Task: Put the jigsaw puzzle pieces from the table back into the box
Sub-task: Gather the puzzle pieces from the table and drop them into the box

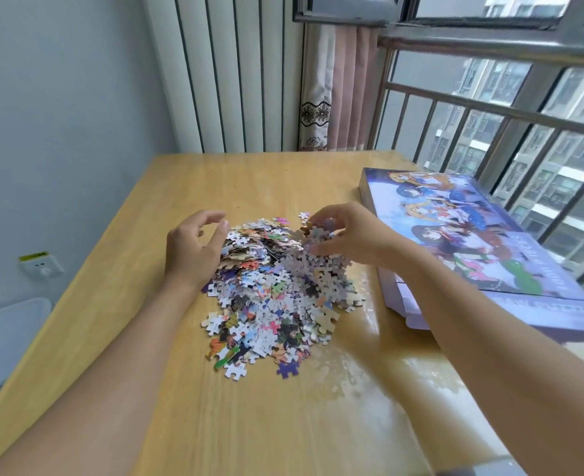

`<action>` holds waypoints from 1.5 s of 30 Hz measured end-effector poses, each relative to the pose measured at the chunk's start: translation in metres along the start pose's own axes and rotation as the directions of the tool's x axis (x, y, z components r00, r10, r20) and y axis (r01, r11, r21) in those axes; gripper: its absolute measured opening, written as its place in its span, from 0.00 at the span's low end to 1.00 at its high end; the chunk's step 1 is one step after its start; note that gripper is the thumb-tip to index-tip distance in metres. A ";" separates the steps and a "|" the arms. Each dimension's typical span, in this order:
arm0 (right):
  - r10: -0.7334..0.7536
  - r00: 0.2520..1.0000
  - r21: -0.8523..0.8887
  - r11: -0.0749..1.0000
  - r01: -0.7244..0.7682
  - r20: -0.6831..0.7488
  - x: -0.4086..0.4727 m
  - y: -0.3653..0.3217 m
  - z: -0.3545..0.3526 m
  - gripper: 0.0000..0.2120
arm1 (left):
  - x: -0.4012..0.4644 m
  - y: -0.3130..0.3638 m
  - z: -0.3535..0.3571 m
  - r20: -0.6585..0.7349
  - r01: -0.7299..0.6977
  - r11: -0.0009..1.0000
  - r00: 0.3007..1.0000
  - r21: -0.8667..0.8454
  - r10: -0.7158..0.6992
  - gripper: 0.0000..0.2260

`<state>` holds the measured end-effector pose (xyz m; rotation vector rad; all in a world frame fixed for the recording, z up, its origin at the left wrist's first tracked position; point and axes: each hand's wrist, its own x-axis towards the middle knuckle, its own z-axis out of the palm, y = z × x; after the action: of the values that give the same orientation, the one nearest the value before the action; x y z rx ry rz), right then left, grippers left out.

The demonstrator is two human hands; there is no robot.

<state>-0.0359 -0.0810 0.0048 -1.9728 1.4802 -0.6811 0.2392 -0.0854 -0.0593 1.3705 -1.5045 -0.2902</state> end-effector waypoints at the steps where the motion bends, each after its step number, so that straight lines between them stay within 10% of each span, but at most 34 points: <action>1: 0.028 0.999 0.066 0.997 -0.027 -0.016 -0.004 0.001 0.000 0.24 | 0.000 0.002 0.000 -0.025 -0.052 0.998 0.998 0.035 0.053 0.10; 10: 0.418 0.907 0.685 0.675 -0.274 -0.049 -0.026 0.002 0.004 0.14 | -0.026 0.063 0.021 0.026 -0.192 0.981 0.981 -0.037 0.194 0.07; 16: 0.195 0.981 0.093 0.977 -0.194 -0.001 -0.041 -0.007 0.018 0.34 | -0.048 0.072 0.021 0.300 -0.249 0.956 0.934 0.157 0.194 0.10; 24: 0.118 0.987 -0.408 0.911 -0.064 0.111 -0.039 -0.027 0.047 0.51 | -0.071 0.063 0.013 0.102 -0.221 0.973 0.971 0.064 0.214 0.10; 29: 0.088 0.996 -0.264 0.960 -0.090 -0.022 -0.025 -0.032 0.047 0.22 | -0.075 0.051 0.004 0.035 -0.109 0.994 0.993 -0.031 0.110 0.08; 38: 0.222 0.972 0.232 0.952 -0.199 -0.081 -0.032 -0.024 0.032 0.19 | -0.073 0.051 0.004 -0.017 -0.049 0.993 0.999 -0.109 0.048 0.07; 45: 0.305 0.946 0.837 0.483 -0.256 0.113 -0.047 -0.021 0.028 0.12 | -0.075 0.050 0.006 -0.008 -0.055 0.991 0.998 -0.121 0.054 0.06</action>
<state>-0.0150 -0.0272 -0.0029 -0.9174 1.1033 -1.0498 0.1909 -0.0087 -0.0627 1.2313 -1.4934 -0.3381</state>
